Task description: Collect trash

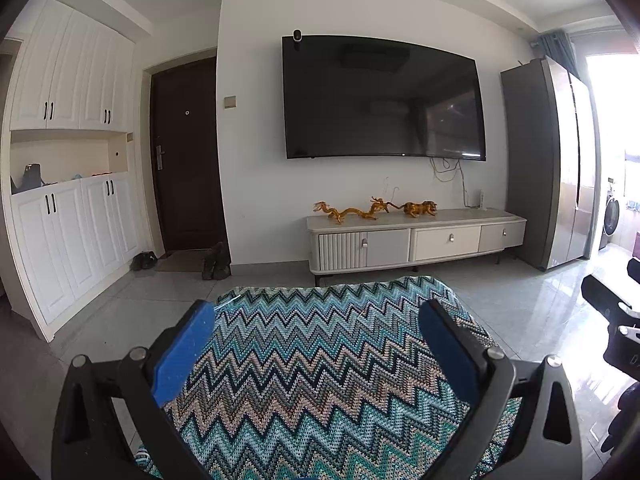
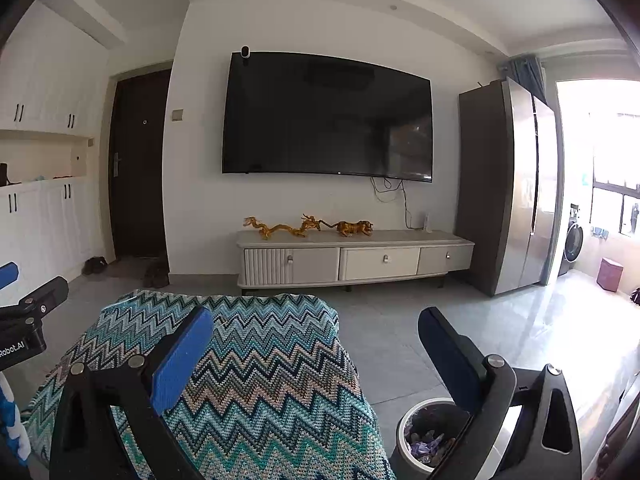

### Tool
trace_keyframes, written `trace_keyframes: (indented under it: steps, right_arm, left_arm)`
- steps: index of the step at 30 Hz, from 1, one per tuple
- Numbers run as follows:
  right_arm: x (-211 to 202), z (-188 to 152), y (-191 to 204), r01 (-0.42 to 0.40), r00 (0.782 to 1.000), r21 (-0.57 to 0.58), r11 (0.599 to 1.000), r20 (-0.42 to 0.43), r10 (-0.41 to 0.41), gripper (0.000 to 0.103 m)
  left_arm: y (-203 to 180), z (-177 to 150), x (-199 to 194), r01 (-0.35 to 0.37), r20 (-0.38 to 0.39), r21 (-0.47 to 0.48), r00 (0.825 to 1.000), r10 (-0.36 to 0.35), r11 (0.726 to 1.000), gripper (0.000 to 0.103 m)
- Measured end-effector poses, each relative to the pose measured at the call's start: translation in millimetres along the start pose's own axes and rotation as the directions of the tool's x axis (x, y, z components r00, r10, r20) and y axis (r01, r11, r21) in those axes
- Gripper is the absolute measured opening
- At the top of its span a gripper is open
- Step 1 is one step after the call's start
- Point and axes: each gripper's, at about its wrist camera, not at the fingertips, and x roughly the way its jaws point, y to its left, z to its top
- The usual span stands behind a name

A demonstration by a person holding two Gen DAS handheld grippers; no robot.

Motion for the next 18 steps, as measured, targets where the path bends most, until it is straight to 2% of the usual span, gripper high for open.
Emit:
trace_keyframes:
  steps: [18]
  right_arm:
    - [-0.5, -2.7, -4.0, 0.013, 1.000, 0.005, 1.000, 0.004, -0.013, 0.103]
  left_arm:
    - [-2.0, -0.1, -4.4, -0.005, 0.014, -0.014, 1.000, 0.005, 1.000, 0.103]
